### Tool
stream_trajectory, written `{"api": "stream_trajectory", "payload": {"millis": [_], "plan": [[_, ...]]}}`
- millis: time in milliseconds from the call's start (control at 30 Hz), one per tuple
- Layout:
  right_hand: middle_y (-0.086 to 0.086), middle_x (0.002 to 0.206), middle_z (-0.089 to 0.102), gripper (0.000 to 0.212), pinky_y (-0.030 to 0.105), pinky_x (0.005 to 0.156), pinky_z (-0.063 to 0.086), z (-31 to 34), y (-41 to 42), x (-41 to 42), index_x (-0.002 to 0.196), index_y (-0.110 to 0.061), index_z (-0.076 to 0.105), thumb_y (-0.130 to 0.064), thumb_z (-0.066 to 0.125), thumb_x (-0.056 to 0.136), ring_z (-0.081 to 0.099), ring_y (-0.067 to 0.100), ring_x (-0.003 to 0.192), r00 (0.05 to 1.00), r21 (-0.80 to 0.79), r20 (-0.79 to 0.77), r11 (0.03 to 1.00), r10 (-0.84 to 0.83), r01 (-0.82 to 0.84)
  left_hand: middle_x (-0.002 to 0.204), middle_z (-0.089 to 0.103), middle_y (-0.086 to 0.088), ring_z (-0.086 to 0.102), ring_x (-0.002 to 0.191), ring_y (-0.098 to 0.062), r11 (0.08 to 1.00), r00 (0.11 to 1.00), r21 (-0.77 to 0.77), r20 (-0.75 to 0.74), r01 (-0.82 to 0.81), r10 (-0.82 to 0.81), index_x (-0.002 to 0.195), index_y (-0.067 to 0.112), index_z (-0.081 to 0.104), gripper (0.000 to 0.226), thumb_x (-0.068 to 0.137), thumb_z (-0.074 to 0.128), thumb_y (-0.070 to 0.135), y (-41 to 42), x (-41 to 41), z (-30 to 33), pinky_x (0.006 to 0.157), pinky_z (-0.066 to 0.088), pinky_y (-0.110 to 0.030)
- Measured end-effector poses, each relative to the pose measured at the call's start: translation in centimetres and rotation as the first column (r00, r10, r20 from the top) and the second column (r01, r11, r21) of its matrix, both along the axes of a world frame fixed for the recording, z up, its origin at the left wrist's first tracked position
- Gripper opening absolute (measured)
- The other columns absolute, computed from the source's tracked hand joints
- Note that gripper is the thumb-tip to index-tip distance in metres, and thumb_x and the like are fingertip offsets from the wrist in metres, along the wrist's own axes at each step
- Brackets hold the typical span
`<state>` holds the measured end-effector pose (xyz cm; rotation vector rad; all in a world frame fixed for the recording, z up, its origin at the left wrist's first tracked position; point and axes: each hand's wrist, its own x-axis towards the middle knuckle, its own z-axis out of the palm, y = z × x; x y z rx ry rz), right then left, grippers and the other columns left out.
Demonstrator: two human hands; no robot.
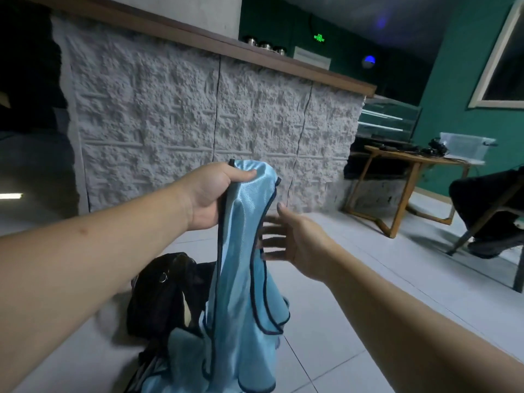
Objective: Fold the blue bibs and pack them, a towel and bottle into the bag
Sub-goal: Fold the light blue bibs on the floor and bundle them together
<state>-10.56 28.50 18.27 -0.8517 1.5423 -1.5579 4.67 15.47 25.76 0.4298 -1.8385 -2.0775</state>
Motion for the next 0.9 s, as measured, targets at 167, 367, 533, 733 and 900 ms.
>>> {"api": "stream_trajectory", "payload": {"millis": [167,367,533,733,900], "plan": [[0.007,0.079,0.067,0.026,0.029,0.065,0.05,-7.8,0.1,2.0,0.089,-0.009,0.072,-0.034,0.069,0.095,0.061,0.016,0.067,0.932,0.345,-0.352,0.914,-0.086,0.215,0.115,0.076,-0.015,0.073,0.098,-0.028,0.998,0.996,0.028,-0.077,-0.051,0.053,0.116,0.006,0.073,0.026,0.1,0.058,0.019,-0.3,0.2,1.1,0.094,0.056,-0.043],[0.004,0.091,0.064,0.032,0.023,0.056,0.047,-13.7,-0.9,2.1,0.094,-0.012,0.055,-0.027,0.06,0.067,0.063,0.019,0.079,0.857,0.618,-0.513,0.672,-0.048,0.408,0.1,0.077,-0.01,0.074,0.085,-0.023,0.996,0.984,0.066,-0.162,-0.063,0.073,0.114,0.008,0.073,0.025,0.101,0.055,0.021,-0.4,0.7,2.5,0.079,0.062,-0.036],[0.019,0.098,0.068,0.049,0.035,0.06,0.057,-16.6,-0.7,-0.1,0.118,-0.008,0.049,-0.022,0.051,0.072,0.07,0.031,0.07,0.919,0.736,-0.392,0.586,-0.039,0.339,0.096,0.077,-0.01,0.074,0.083,-0.023,0.991,0.972,0.072,-0.202,-0.111,0.124,0.11,0.007,0.073,0.025,0.1,0.054,0.019,-1.8,1.5,2.6,0.083,0.06,-0.038],[0.013,0.094,0.076,0.033,0.049,0.082,0.062,-13.2,0.9,-2.0,0.11,-0.007,0.069,-0.022,0.055,0.084,0.073,0.029,0.075,0.963,0.745,-0.098,0.623,-0.25,0.238,0.098,0.075,-0.012,0.072,0.082,-0.025,0.956,0.947,0.11,-0.146,-0.272,0.287,0.121,0.004,0.069,0.03,0.099,0.055,0.019,-5.0,2.7,0.8,0.086,0.058,-0.039],[0.017,0.109,0.073,0.036,0.054,0.097,0.053,-7.6,0.7,-4.6,0.11,-0.004,0.062,-0.017,0.061,0.077,0.07,0.036,0.1,0.894,0.422,0.177,0.852,-0.411,0.309,0.102,0.078,-0.014,0.074,0.086,-0.027,0.941,0.939,0.045,-0.069,-0.334,0.337,0.108,0.004,0.075,0.024,0.098,0.056,0.016,-6.1,3.1,-1.1,0.086,0.057,-0.041]]}}
